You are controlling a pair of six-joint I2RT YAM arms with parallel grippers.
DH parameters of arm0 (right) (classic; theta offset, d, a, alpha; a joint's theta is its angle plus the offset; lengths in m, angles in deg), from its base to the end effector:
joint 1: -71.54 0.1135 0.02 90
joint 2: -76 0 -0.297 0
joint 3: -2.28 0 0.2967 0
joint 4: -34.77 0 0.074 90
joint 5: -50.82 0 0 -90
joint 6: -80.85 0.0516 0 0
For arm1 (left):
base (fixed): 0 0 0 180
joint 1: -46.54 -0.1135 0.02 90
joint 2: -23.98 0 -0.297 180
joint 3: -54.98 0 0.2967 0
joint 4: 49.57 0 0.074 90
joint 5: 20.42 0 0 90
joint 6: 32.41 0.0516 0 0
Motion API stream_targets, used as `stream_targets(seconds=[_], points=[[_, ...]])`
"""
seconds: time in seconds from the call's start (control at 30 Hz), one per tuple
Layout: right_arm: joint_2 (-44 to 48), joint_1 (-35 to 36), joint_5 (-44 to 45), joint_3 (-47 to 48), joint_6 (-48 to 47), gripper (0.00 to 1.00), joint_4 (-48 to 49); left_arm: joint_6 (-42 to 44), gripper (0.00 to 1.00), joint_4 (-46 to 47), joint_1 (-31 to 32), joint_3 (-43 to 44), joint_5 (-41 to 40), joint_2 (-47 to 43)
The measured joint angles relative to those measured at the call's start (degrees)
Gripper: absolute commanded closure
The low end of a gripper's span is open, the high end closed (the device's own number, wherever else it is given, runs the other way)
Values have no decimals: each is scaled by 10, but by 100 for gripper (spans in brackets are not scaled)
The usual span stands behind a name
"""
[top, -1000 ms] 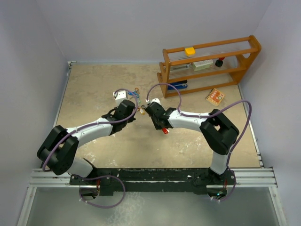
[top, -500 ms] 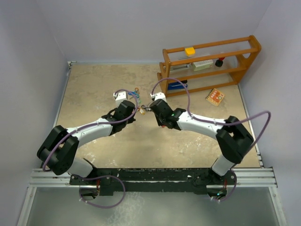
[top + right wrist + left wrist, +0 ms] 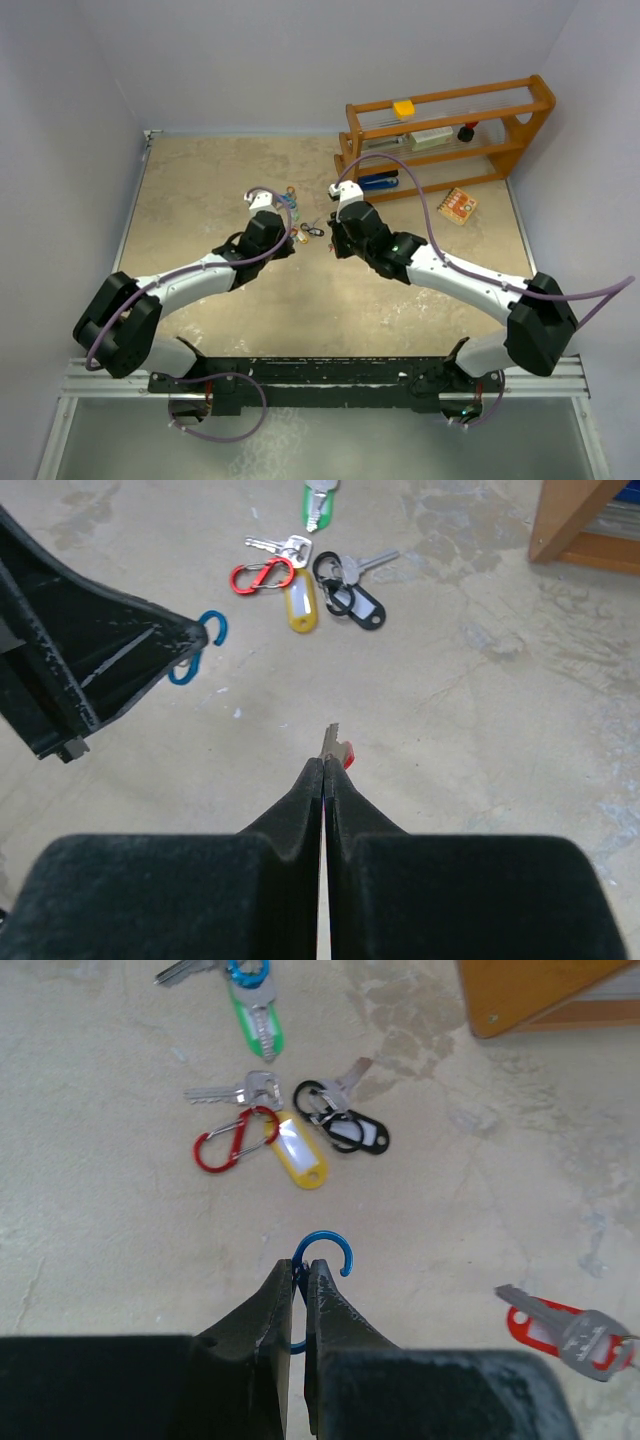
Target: Put the keys on the keyring
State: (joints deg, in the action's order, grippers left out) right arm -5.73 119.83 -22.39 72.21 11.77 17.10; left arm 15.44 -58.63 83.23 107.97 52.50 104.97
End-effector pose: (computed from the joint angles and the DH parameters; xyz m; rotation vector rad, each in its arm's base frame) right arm 0.2607 0.2701 0.2860 -0.3185 2.0661 0.4372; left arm 0.2768 -0.1873 0.1932 -0.2708 2.2035 -0.4432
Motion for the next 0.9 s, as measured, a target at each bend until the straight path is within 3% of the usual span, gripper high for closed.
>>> stream_targets(seconds=[0.5, 0.9], points=[[27, -17, -146, -34, -15, 100, 69, 13, 100, 95, -2, 1, 160, -5], [26, -25, -174, -34, -21, 100, 81, 13, 100, 116, -2, 11, 231, -1]])
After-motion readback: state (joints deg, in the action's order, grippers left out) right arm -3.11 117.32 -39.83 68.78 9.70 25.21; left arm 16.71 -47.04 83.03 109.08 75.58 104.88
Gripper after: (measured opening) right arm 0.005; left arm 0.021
